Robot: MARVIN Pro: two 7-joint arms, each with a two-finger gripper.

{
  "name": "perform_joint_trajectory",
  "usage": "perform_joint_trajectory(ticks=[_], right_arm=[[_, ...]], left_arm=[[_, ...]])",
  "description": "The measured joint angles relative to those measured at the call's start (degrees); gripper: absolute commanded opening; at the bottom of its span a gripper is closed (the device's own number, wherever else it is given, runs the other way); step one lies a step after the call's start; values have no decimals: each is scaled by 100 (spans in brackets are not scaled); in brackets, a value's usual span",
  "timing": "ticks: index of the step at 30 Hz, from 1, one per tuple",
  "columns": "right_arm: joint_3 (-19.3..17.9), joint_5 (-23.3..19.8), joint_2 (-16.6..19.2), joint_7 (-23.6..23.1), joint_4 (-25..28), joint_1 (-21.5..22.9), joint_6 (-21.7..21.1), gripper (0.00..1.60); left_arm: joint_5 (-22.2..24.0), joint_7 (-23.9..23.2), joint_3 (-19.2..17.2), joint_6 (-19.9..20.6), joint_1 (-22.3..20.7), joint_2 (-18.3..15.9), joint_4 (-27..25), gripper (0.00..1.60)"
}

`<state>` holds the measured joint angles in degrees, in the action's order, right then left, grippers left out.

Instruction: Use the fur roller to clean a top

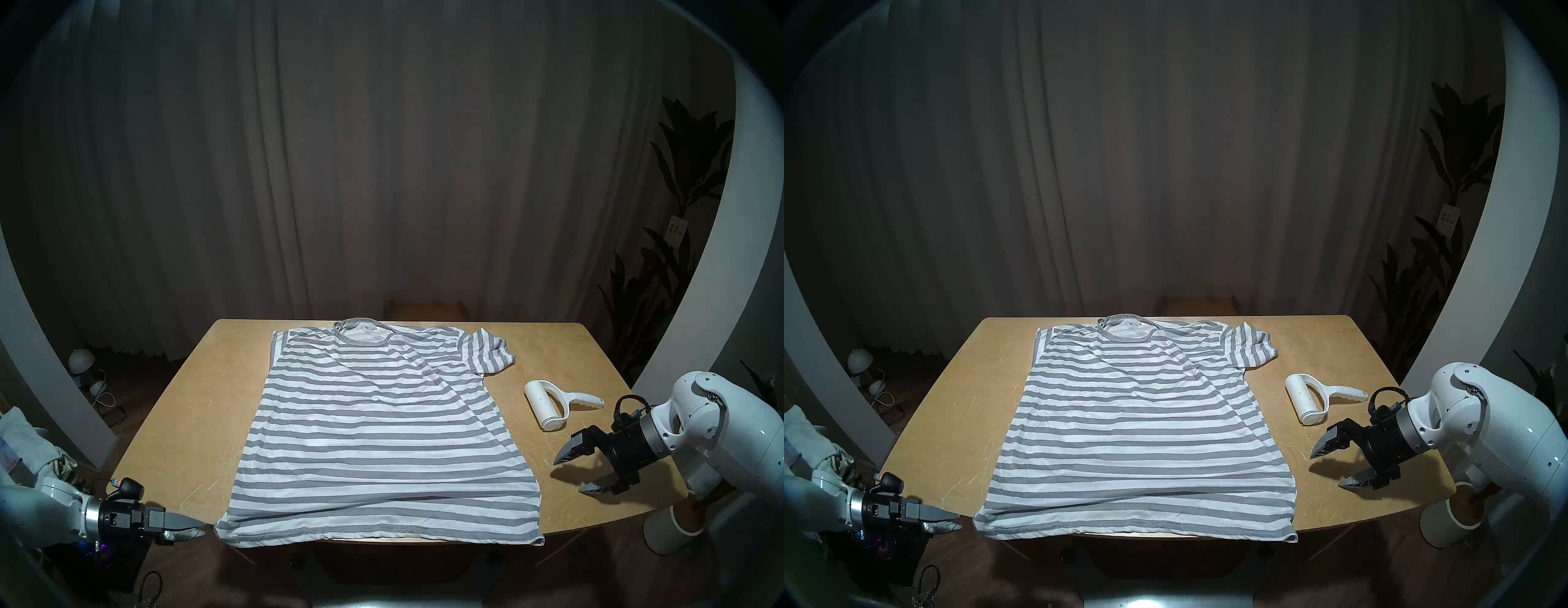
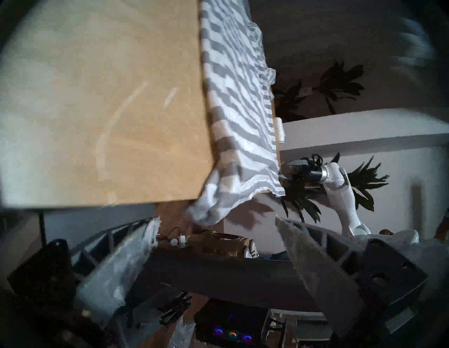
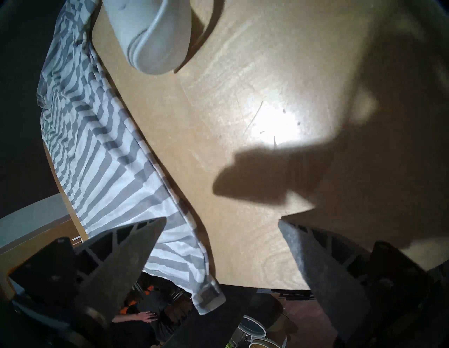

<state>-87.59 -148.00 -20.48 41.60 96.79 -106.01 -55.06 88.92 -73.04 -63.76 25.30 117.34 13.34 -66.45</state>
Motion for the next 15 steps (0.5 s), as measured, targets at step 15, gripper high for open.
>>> perform_joint_trajectory(ticks=[15], right_arm=[[-535,-431,120,-260,379,264,1,160]], left_arm=[[730,-428,-551,-808,210,-142,642,160]])
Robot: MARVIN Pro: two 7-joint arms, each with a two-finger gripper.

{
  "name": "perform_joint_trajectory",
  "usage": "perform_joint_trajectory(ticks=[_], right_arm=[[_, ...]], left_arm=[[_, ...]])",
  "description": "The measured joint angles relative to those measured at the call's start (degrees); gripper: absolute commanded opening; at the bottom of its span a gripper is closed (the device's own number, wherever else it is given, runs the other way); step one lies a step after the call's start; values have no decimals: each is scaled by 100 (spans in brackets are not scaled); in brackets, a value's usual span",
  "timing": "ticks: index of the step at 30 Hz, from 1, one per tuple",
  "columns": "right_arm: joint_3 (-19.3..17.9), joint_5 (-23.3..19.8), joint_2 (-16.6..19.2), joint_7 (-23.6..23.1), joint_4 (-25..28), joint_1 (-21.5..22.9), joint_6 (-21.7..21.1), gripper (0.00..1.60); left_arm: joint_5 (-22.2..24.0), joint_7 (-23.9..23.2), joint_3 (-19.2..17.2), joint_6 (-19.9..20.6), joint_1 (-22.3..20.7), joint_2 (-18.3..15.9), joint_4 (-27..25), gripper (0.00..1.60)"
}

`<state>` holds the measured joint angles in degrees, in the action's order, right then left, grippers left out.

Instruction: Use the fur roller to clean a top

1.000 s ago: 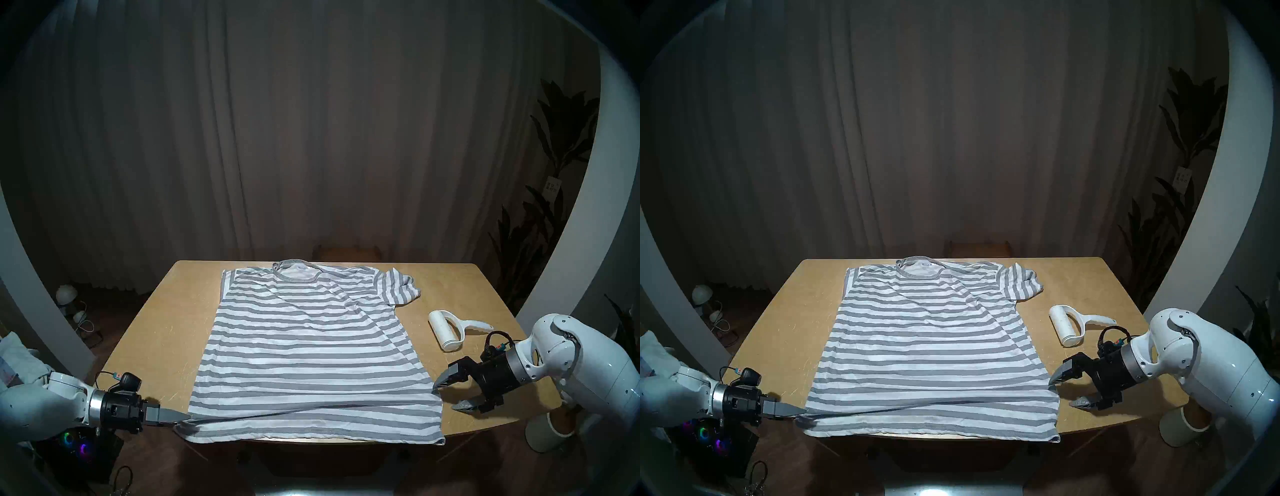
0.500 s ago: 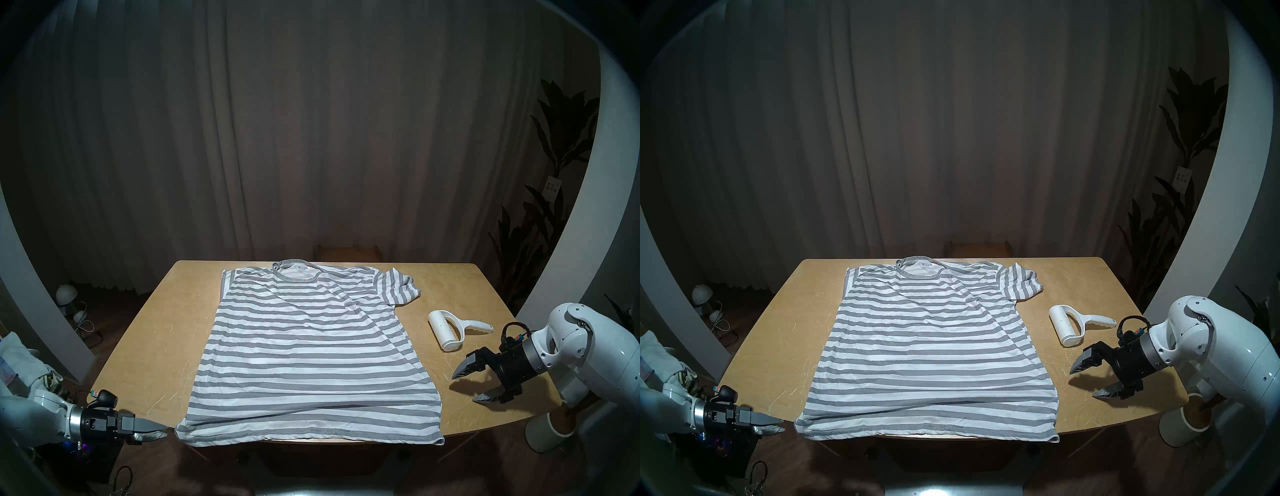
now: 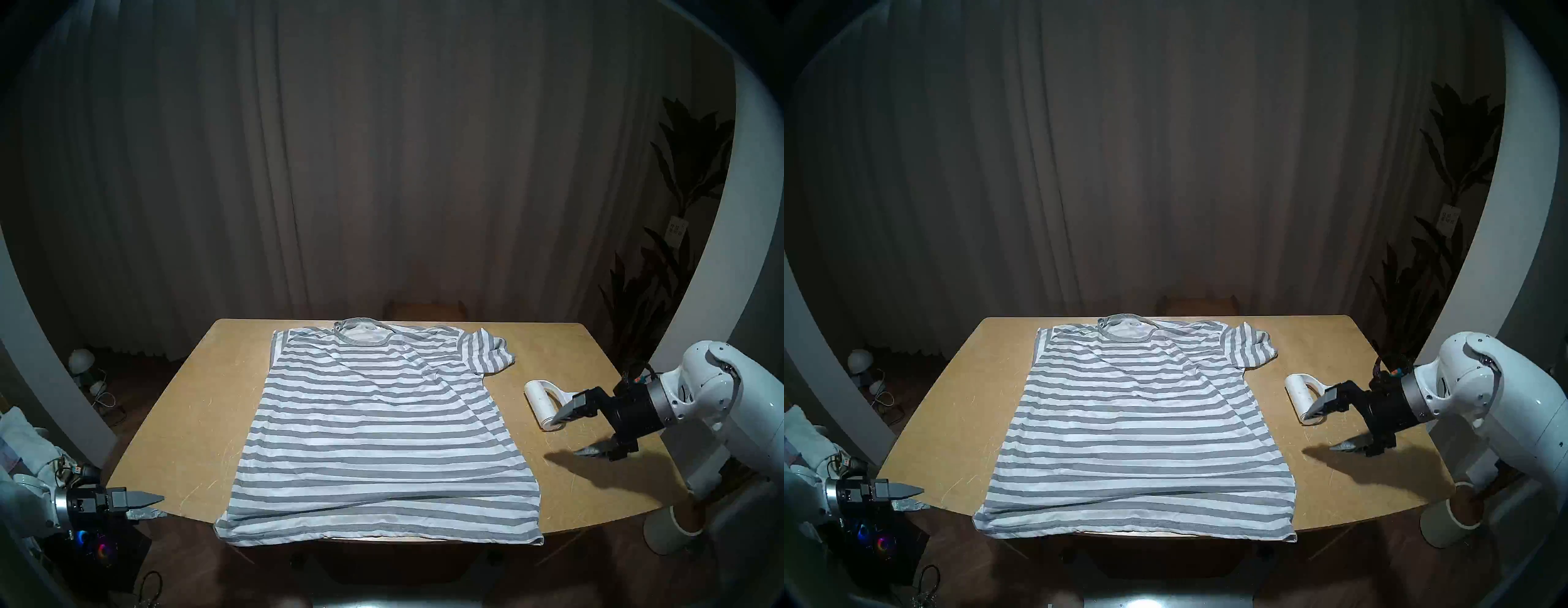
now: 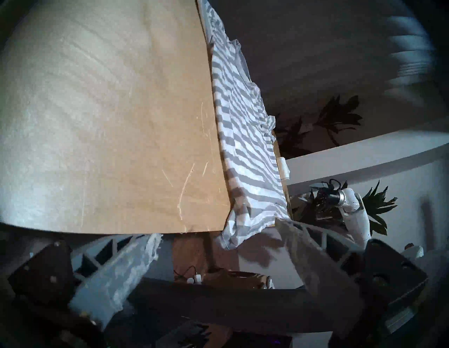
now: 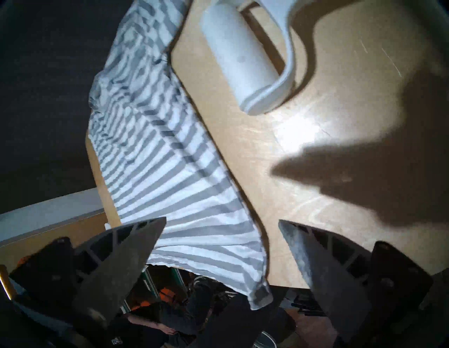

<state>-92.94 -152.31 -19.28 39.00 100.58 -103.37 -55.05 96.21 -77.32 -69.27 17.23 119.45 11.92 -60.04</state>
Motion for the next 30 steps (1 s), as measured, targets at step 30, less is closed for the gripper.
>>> perform_joint_trajectory(ticks=[30], right_arm=[[-237,633,-461,-264,519,705,759,160]], left_arm=[[265,1153,-1559,-2259,-1057,40,-1137,160]])
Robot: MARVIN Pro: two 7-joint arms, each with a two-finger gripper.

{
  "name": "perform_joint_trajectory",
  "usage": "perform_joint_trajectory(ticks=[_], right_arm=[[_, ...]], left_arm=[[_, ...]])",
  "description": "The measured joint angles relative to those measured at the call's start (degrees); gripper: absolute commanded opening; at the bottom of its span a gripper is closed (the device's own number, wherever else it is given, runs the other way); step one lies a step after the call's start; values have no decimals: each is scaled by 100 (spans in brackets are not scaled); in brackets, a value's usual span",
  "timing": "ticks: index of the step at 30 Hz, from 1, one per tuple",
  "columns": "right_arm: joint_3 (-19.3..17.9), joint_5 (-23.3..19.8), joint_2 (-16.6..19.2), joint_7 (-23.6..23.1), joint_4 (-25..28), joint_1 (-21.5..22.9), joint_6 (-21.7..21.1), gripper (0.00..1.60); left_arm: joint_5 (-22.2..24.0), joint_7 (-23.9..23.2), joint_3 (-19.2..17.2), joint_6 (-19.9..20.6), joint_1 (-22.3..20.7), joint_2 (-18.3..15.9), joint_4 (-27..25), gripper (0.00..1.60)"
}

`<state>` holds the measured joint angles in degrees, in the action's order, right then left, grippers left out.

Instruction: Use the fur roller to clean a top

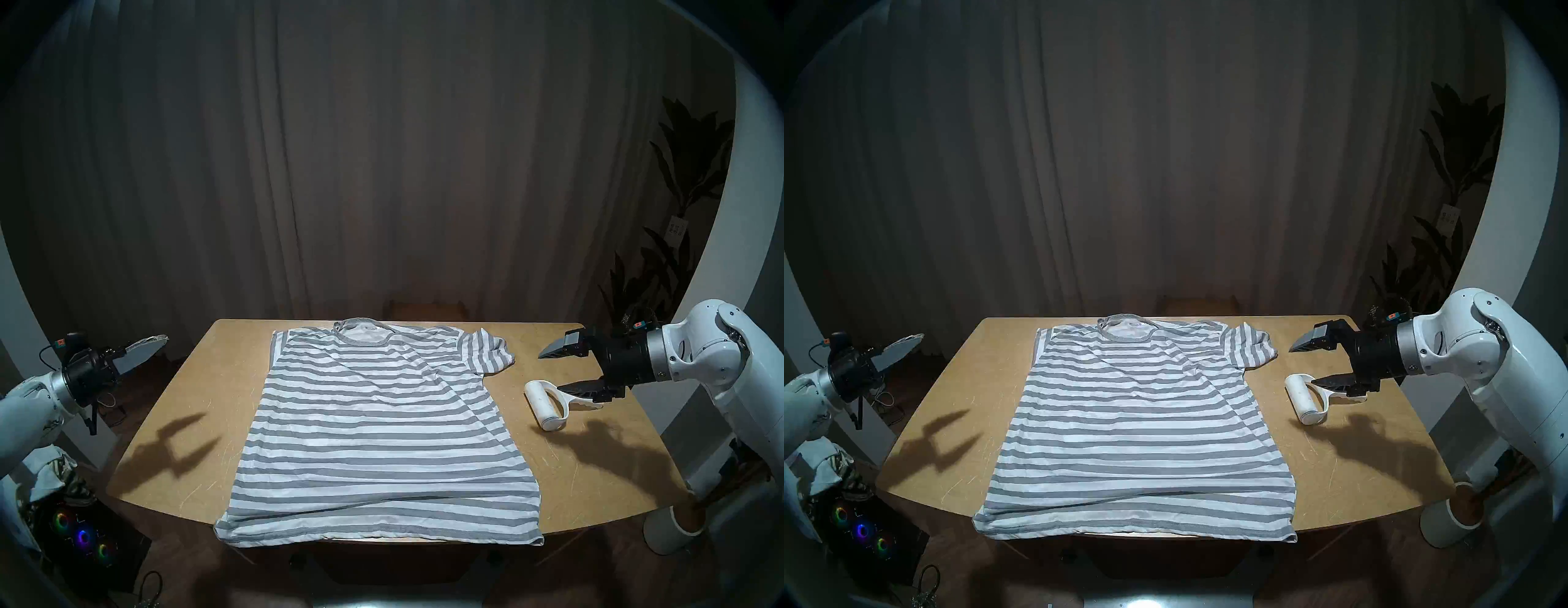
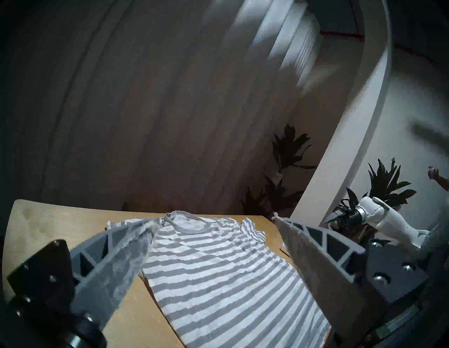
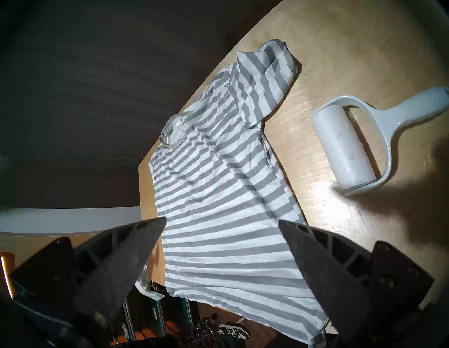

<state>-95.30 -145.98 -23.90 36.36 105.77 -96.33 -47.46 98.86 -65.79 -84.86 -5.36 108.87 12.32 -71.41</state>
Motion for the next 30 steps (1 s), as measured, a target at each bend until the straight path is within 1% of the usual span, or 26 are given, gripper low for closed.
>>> perform_joint_trajectory(ticks=[11,30], right_arm=[[45,407,-212,-52,-126,150,283,160],[133,957,-626,-291,-319,578,783,160]], left_arm=[[-212,517,52,-325,-29,233,-249,160],[-537,1291,85,-702,-152,553,-550,160]])
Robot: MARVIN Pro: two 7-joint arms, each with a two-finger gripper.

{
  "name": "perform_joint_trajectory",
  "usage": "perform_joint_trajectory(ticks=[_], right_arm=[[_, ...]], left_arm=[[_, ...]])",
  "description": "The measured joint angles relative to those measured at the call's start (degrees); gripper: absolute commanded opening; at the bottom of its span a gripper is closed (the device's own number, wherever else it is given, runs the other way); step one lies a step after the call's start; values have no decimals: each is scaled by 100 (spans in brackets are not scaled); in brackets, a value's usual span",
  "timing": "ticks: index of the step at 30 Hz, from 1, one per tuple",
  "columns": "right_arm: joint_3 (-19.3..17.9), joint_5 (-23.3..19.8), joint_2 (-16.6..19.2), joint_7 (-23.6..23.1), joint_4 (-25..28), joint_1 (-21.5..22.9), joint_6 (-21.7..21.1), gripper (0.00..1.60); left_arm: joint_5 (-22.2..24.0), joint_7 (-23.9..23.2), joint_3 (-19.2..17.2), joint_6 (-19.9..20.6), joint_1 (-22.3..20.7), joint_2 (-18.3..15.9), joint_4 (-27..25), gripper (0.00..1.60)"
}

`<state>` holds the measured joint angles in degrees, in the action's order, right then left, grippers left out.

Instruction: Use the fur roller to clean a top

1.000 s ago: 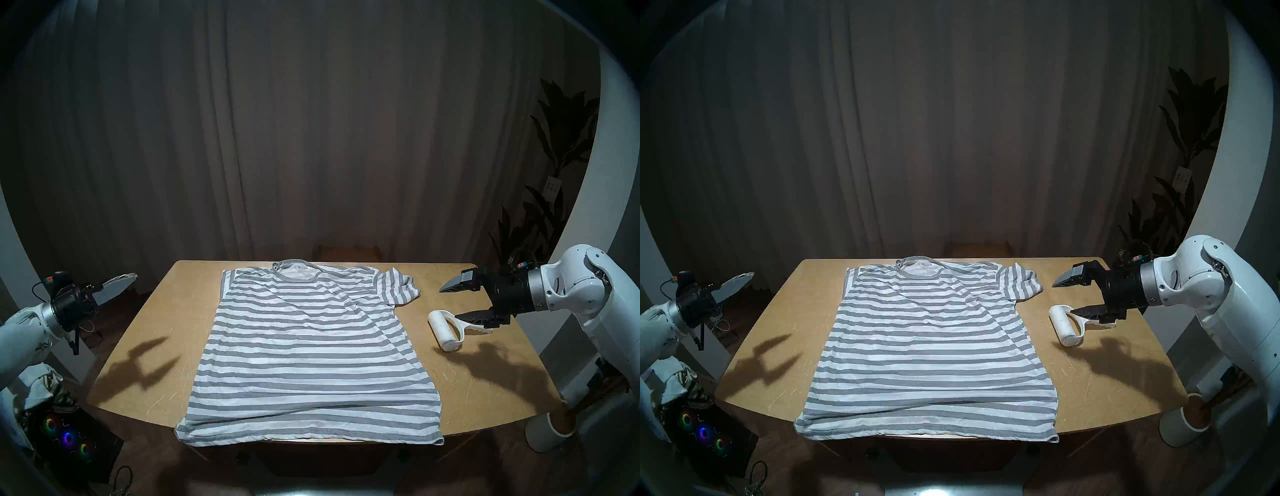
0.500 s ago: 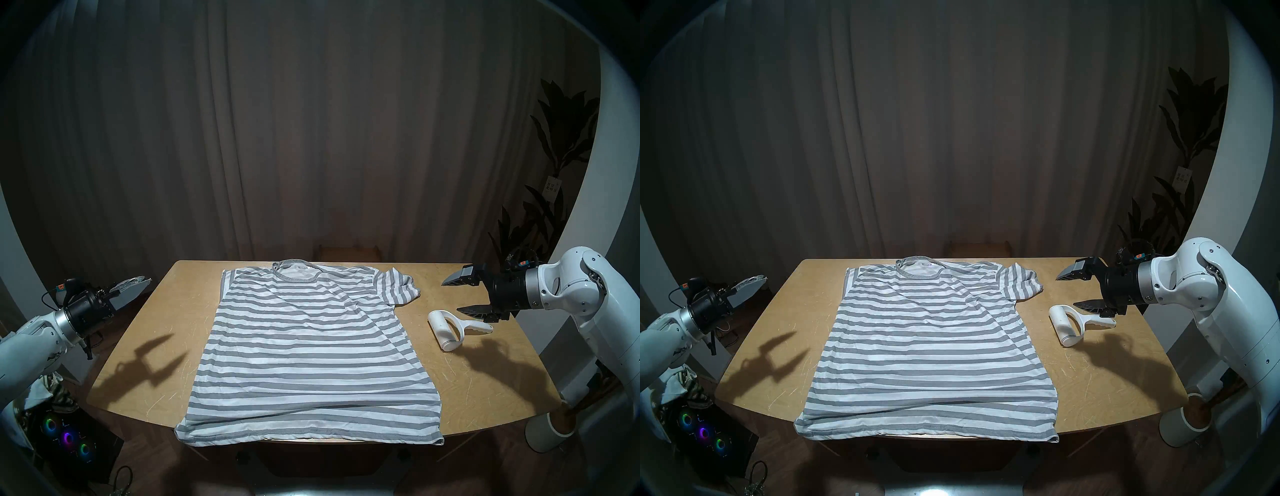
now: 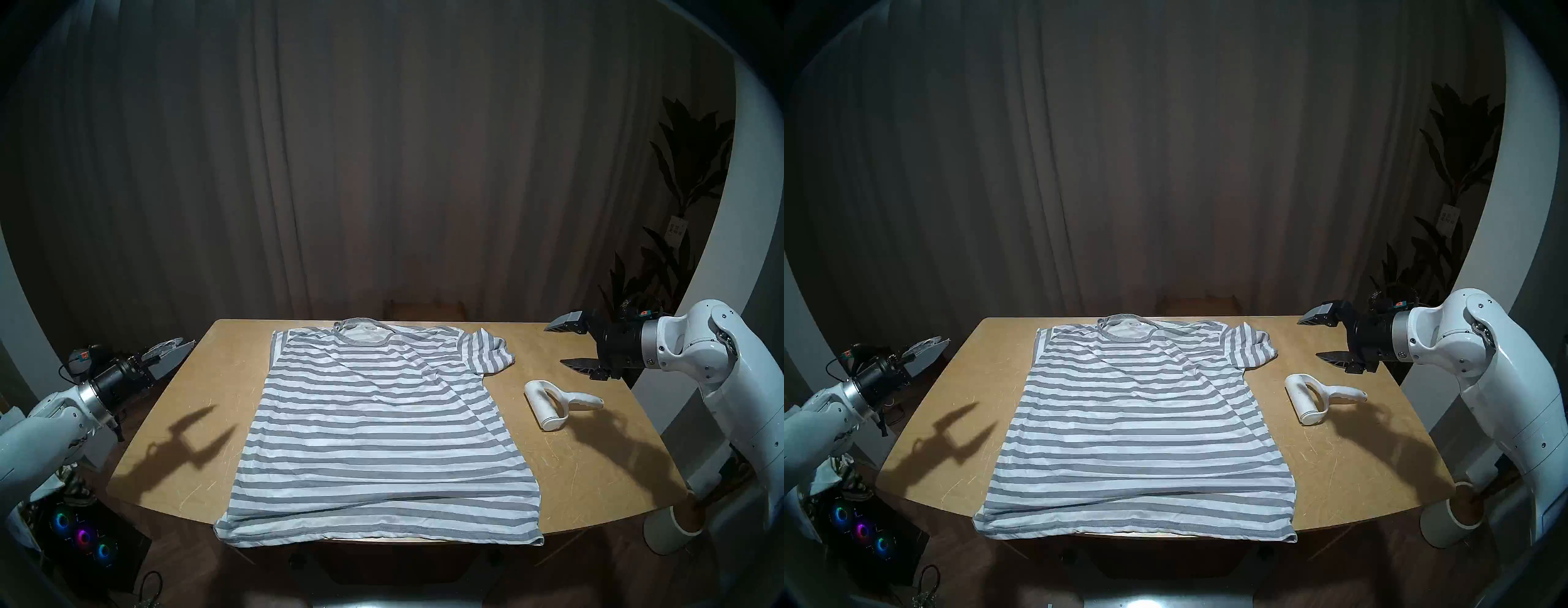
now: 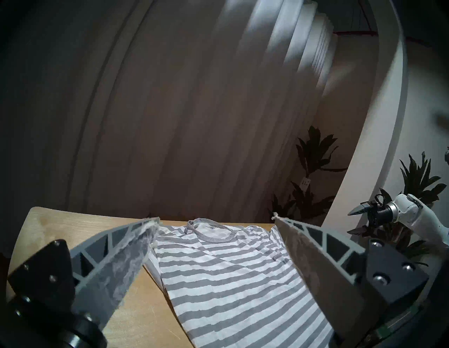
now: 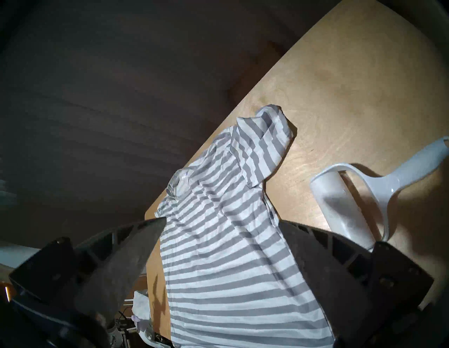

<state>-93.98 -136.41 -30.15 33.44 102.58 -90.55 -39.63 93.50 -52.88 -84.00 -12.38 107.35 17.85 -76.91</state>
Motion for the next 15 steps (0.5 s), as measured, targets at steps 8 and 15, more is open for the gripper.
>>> perform_joint_trajectory(ticks=[8,15], right_arm=[[107,237,-200,-102,-37,176,210,160],[257,430,-364,-181,-82,299,364,160]], left_arm=[[-146,348,2,-144,-93,132,-150,160],[-270,631,14,-249,-166,238,-257,160]])
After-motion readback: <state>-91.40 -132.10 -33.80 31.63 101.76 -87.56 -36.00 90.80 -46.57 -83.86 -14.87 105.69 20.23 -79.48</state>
